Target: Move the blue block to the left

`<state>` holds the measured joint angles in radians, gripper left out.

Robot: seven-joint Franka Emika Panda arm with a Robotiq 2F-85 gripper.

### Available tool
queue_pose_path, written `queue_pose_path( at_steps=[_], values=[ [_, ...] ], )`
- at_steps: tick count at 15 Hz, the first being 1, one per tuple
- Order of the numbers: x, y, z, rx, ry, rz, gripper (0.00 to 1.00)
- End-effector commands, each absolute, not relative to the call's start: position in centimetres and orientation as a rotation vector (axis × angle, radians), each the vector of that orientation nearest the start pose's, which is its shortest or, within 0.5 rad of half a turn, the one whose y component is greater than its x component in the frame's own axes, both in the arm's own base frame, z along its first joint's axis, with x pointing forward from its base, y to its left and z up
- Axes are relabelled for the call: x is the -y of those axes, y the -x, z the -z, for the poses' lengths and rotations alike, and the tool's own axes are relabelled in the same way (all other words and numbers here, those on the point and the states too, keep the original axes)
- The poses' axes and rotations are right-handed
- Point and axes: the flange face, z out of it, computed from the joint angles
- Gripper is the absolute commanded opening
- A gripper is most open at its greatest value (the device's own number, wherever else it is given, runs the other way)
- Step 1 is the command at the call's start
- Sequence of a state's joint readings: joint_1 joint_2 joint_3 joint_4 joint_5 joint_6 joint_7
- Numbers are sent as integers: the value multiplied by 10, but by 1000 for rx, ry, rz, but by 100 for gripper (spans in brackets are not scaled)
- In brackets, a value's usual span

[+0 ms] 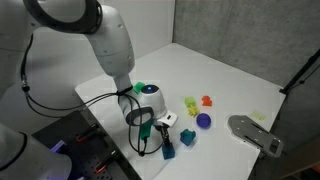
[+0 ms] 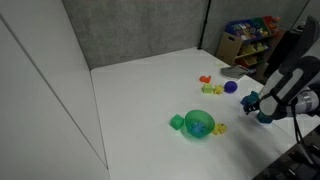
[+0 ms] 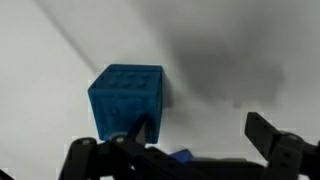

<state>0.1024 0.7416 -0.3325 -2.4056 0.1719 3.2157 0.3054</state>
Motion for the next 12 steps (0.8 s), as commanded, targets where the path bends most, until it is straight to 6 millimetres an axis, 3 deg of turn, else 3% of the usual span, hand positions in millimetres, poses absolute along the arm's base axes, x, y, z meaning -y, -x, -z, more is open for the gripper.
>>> queue_pose_path(
  at_steps=[1, 12],
  values=[
    [140, -440, -41, -958, 3222, 229, 100],
    [104, -442, -32, -838, 3240, 208, 100]
  ],
)
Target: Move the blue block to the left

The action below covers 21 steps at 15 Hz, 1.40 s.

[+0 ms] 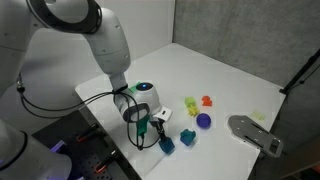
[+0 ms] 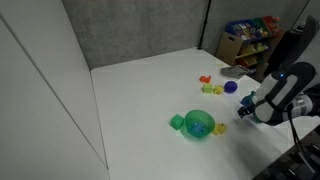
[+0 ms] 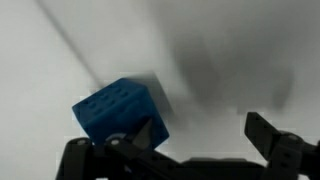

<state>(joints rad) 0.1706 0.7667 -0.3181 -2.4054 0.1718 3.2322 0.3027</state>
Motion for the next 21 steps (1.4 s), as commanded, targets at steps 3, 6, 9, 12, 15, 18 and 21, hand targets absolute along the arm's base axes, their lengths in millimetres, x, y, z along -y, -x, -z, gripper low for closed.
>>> queue_pose_path(
  at_steps=[3, 6, 9, 12, 15, 18, 21],
  values=[
    [86, -443, -28, -802, 3210, 147, 100],
    [59, -450, -39, -740, 3116, 43, 100],
    [41, -464, -60, -725, 3042, -7, 100],
    [49, -476, -81, -738, 3044, 12, 100],
    [73, -480, -90, -755, 3089, 11, 100],
    [104, -478, -89, -708, 3147, -44, 100],
    [131, -475, -90, -648, 3180, -88, 100]
  ],
)
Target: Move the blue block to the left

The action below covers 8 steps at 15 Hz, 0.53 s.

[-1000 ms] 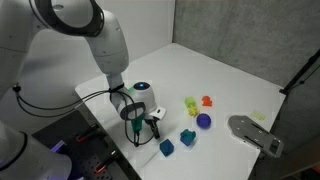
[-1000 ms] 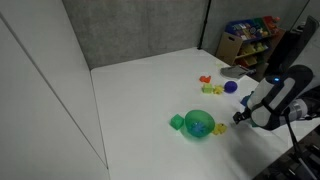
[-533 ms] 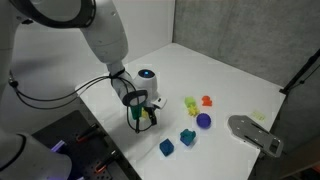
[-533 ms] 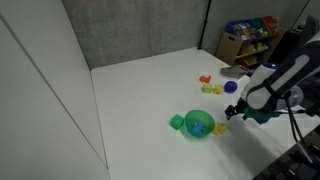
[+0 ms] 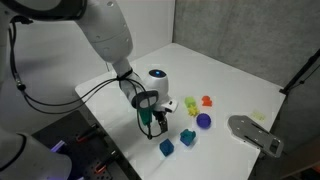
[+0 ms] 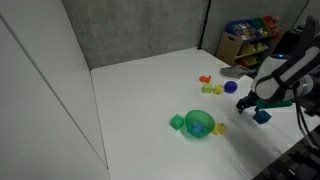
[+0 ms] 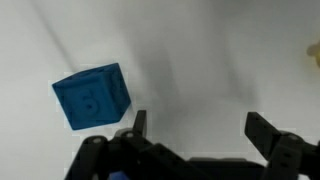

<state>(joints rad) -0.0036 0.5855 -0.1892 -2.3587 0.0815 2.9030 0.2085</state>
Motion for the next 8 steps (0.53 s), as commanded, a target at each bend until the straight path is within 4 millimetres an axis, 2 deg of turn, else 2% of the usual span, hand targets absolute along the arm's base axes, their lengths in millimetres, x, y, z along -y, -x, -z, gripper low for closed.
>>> queue_pose_path(
  at_steps=[1, 8],
  values=[
    [139, -474, -91, -630, 3188, -93, 100],
    [191, -455, -78, -532, 3204, -112, 100]
  ],
)
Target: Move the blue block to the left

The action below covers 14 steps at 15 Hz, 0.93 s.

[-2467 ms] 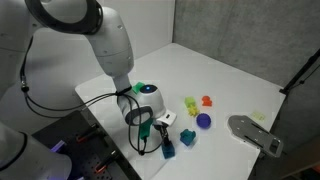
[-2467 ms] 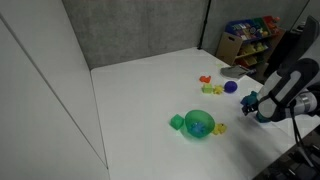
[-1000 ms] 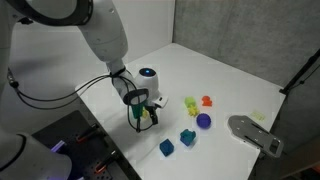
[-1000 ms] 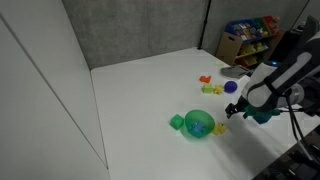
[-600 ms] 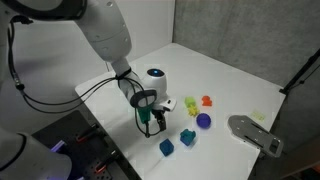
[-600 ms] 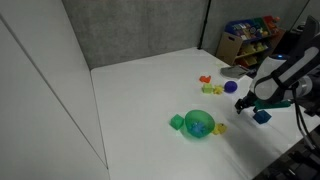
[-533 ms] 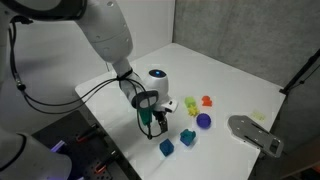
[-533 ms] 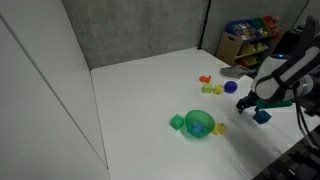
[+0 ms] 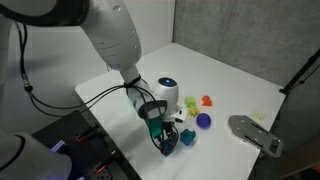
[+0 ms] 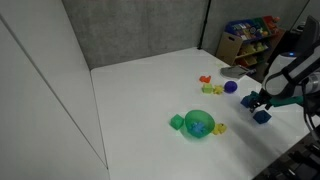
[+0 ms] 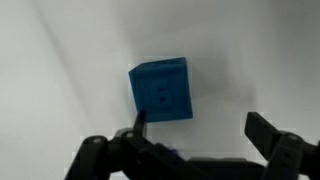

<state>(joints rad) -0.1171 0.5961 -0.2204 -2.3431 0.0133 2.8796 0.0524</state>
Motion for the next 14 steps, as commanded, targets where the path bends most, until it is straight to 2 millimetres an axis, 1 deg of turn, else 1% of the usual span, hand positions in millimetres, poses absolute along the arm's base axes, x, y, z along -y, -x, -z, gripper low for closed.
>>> queue_pose_path(
  at_steps=[1, 3, 7, 8, 9, 10, 12, 14],
  values=[
    [195, -452, -76, -523, 3205, -116, 100],
    [200, -447, -68, -485, 3201, -109, 100],
    [198, -443, -57, -432, 3195, -67, 100],
    [198, -443, -54, -427, 3201, -62, 75],
    [198, -442, -52, -423, 3201, -60, 73],
    [196, -442, -52, -416, 3206, -57, 66],
    [192, -444, -53, -429, 3216, -47, 47],
    [183, -448, -58, -424, 3215, -37, 34]
  ],
)
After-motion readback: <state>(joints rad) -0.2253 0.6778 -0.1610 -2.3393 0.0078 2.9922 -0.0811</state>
